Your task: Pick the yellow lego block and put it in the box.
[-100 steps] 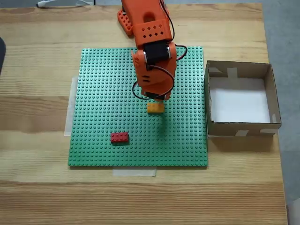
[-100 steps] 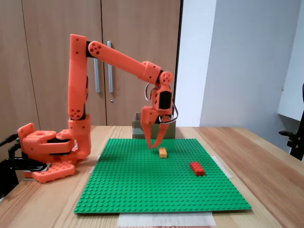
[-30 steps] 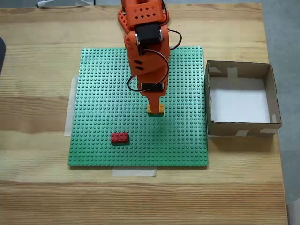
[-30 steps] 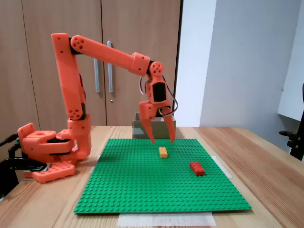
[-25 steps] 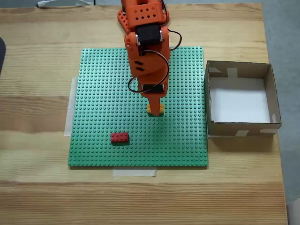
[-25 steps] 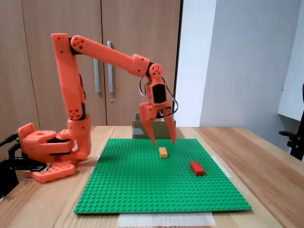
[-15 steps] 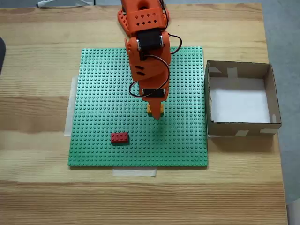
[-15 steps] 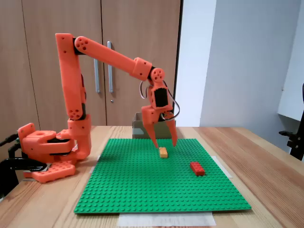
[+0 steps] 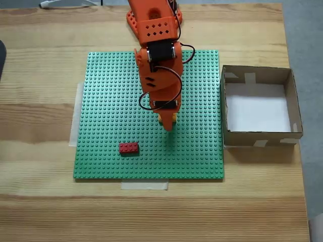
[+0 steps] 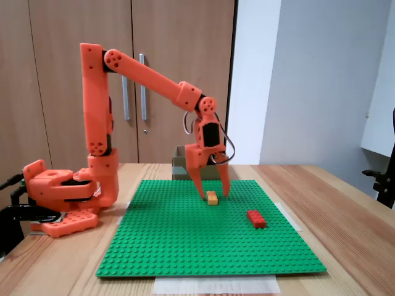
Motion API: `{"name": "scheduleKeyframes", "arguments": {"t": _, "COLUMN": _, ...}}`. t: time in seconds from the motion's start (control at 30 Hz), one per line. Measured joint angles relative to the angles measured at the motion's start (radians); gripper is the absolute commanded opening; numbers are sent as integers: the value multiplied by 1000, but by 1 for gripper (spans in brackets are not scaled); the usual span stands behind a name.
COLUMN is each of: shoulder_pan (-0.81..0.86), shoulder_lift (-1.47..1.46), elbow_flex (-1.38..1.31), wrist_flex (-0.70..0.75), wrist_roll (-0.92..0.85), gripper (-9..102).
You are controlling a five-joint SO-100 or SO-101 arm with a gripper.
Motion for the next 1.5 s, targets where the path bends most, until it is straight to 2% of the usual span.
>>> {"name": "scheduleKeyframes", "arguments": {"t": 0.23, "shoulder_pan": 5, "shoulder_lift": -12, "elbow_flex": -2, "wrist_flex": -31, "wrist_roll": -18, "gripper": 15}}
{"name": "scheduleKeyframes", "arguments": {"t": 0.6, "shoulder_pan": 9, "shoulder_lift": -15, "elbow_flex": -3, "wrist_flex": -54, "wrist_roll": -21, "gripper": -1}}
{"name": "scheduleKeyframes", "arguments": {"t": 1.07, "shoulder_pan": -3, "shoulder_lift": 44, "elbow_flex": -91, "wrist_flex": -11, "wrist_roll": 3, "gripper": -1}}
{"name": "scheduleKeyframes", "arguments": {"t": 1.5, "shoulder_pan": -141, "shoulder_lift": 276, "elbow_flex": -130, "wrist_flex": 69, "wrist_roll": 2, "gripper": -1}}
